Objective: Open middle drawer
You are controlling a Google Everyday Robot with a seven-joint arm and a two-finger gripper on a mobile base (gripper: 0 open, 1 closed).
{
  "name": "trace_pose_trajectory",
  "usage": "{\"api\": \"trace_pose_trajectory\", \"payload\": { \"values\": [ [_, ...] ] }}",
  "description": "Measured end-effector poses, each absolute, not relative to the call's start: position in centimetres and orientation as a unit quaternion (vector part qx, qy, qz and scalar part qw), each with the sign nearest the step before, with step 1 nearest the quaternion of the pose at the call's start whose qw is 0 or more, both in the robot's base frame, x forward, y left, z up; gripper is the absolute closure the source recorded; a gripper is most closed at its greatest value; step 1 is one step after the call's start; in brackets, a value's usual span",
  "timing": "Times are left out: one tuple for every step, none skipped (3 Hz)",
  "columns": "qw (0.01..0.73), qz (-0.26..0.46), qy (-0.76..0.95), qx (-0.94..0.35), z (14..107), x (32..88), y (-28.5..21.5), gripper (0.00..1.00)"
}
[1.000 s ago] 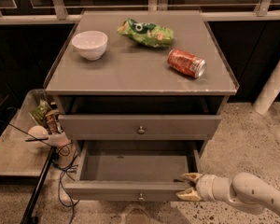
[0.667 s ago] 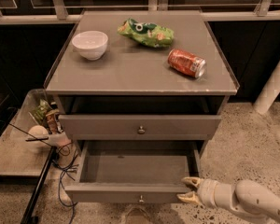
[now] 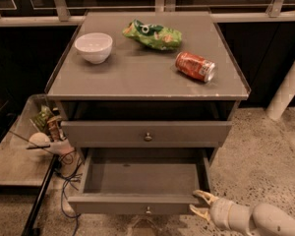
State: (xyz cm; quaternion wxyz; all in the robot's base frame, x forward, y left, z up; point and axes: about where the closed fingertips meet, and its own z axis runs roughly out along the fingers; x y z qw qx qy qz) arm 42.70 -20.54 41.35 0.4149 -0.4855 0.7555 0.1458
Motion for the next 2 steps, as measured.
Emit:
{"api": "trace_pose_trajectory", "payload": {
  "values": [
    [0.415,0.146,0.756,-0.486,41.6,42.7,-20.5,1.0],
    [0.418,0.144,0.76,-0.477,41.5,41.6,-20.8,1.0]
  ]
}}
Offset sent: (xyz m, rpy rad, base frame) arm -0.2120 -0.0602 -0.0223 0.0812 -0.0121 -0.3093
